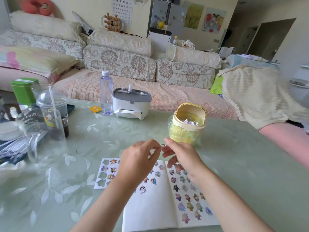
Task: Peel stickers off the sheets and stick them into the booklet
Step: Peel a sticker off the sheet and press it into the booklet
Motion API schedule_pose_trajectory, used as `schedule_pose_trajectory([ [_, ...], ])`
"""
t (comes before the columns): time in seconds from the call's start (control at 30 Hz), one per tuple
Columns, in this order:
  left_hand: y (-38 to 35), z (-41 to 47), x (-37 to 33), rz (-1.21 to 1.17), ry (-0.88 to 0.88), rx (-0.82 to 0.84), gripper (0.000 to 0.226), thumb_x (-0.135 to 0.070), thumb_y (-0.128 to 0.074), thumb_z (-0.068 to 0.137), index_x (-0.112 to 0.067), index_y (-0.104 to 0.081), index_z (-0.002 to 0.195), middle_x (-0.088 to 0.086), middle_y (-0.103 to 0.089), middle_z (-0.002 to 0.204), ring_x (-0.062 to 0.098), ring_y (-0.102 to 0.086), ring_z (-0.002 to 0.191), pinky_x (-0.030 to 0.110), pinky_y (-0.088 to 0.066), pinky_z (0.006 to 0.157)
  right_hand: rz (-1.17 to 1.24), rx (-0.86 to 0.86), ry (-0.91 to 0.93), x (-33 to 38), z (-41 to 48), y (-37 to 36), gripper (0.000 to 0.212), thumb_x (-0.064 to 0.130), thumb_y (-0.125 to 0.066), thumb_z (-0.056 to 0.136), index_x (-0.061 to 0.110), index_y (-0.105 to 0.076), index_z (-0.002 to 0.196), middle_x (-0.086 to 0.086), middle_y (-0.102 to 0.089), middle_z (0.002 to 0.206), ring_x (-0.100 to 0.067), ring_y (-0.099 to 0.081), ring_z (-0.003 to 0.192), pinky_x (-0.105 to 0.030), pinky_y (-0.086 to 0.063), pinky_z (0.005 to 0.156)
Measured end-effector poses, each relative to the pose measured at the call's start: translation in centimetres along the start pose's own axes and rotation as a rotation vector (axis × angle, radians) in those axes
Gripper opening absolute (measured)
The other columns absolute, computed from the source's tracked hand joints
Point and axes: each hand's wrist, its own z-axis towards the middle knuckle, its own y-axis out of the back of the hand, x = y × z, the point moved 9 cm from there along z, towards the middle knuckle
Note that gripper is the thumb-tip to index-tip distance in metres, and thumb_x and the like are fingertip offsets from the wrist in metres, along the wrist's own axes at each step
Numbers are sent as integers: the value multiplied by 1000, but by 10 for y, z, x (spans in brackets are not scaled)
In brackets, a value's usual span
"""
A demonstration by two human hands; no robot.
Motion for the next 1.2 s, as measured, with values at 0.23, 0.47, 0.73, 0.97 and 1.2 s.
schedule_pose_trajectory([
  [0.23, 5, -15, -6, 62, -99, 30, 18, -28, -80, 80, -34, -66, 90, -18, -66, 73, -1, -61, 66, 24, -47, 46, 8, 102, -46, -13, -6, -11, 25, 29, -67, 93, 5, -72, 94, 0, -71, 76, -17, -60, 57, -25, -31, 48],
  [0.47, -18, -35, 24, -445, 533, 347, 11, -31, -62, 95, -26, -70, 90, -15, -75, 80, 2, -66, 65, 12, -43, 49, -139, 182, 80, -8, -6, -10, 22, 22, -55, 100, 13, -72, 89, 2, -72, 79, -17, -62, 59, -24, -35, 45],
  [0.73, -32, -45, 27, -580, 707, 425, 16, -17, -58, 96, -10, -69, 86, 2, -75, 78, 16, -59, 60, 14, -39, 45, -249, 225, 138, -9, -8, -9, 23, 22, -54, 100, 15, -75, 93, 4, -72, 82, -13, -62, 58, -16, -40, 47],
  [0.97, -41, -48, 27, -383, 533, 604, 21, -29, -52, 100, -30, -58, 79, -11, -68, 77, 11, -61, 65, 26, -47, 61, -350, 192, 194, -12, -7, 0, 17, 37, -62, 94, 29, -77, 94, 7, -75, 91, -8, -69, 72, -20, -51, 66],
  [1.2, -29, -48, 28, -579, 669, 362, 17, -21, -56, 98, -15, -66, 86, 2, -72, 82, 17, -61, 61, 17, -41, 48, -95, 214, 84, -19, -12, -4, 18, 33, -74, 88, 16, -75, 86, -2, -75, 87, -14, -65, 63, -25, -40, 47],
])
